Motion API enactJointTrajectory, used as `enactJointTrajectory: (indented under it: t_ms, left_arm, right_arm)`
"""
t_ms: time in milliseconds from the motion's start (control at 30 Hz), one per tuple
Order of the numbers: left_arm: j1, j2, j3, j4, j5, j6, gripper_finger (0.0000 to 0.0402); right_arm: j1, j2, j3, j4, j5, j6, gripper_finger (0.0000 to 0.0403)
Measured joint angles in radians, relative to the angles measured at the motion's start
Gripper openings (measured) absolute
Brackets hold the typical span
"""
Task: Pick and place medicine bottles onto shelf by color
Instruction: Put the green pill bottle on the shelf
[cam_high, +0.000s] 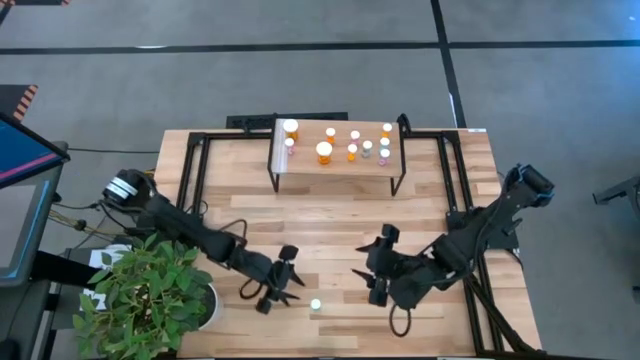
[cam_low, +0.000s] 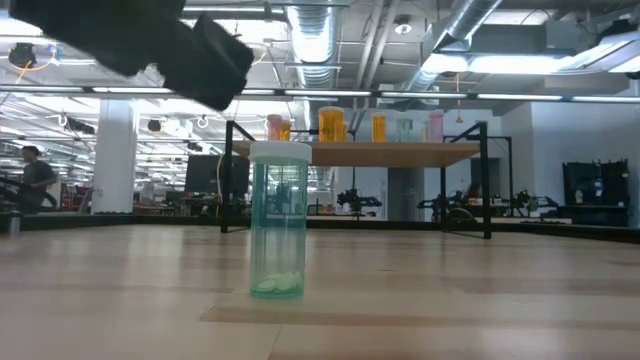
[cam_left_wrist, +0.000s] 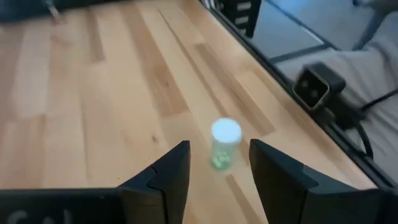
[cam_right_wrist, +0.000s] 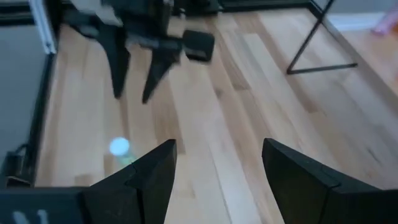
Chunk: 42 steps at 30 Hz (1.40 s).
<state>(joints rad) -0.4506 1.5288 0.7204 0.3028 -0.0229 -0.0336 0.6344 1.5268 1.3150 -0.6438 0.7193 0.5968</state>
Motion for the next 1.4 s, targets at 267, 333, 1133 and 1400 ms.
enactJointTrajectory:
  t_ms: [267,333,1133,1400]
  left_arm:
    - [-0.028,0.164,0.002,0.189,-0.031,-0.063,0.0162]
    - [-0.03,0.207,0.002,0.239,-0.025,-0.062,0.0175]
    - [-0.03,0.487,0.161,0.323,0.027,-0.058,0.0251]
    - [-0.006,0.487,0.162,0.248,-0.002,-0.083,0.0193]
  right_arm:
    - [0.08,-0.048,0.012,-0.007,0.096,-0.022,0.026]
    - [0.089,-0.05,0.012,-0.005,0.111,-0.022,0.026]
    - [0.106,-0.05,0.011,-0.01,0.121,-0.022,0.026]
    - [0.105,-0.05,0.01,-0.01,0.121,-0.022,0.026]
